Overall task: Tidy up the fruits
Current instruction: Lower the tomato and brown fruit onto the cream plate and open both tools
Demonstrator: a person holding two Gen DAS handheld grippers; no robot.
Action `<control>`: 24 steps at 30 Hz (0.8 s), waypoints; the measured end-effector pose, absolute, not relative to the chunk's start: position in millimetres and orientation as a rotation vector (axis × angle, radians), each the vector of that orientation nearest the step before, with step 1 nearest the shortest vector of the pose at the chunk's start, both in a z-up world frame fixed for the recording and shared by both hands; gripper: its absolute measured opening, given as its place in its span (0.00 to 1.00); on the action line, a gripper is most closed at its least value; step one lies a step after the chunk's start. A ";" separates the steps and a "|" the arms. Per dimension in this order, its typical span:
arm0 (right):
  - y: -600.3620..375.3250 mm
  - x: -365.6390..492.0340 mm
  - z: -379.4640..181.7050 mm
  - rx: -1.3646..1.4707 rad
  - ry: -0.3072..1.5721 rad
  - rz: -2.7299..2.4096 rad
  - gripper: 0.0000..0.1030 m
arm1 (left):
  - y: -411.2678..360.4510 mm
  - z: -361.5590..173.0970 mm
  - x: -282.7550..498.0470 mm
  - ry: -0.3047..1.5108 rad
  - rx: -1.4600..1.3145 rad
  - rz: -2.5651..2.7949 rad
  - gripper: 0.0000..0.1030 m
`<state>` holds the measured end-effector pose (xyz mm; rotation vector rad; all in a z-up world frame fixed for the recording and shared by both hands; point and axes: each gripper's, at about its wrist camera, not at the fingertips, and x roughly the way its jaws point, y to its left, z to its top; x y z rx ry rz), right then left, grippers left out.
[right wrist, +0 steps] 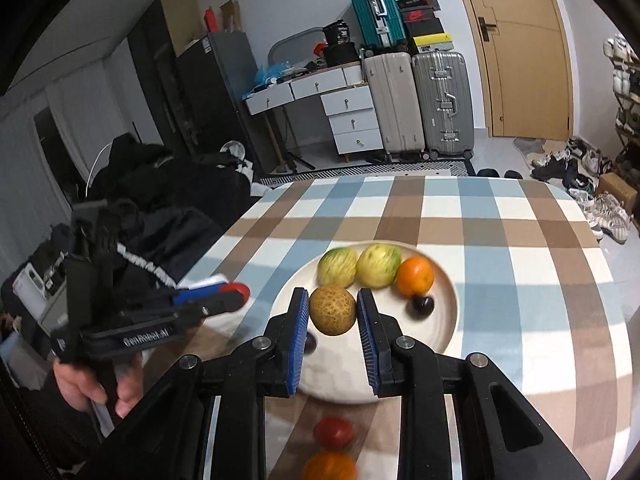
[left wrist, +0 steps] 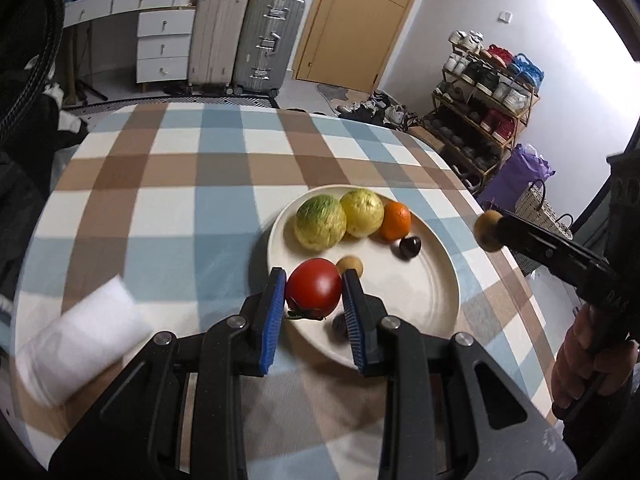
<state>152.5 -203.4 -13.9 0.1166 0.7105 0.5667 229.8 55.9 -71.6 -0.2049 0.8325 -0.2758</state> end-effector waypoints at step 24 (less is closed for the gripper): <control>-186.4 247.8 -71.5 0.132 0.854 0.599 0.25 | 38.5 -105.9 281.7 0.895 -0.161 -0.300 0.25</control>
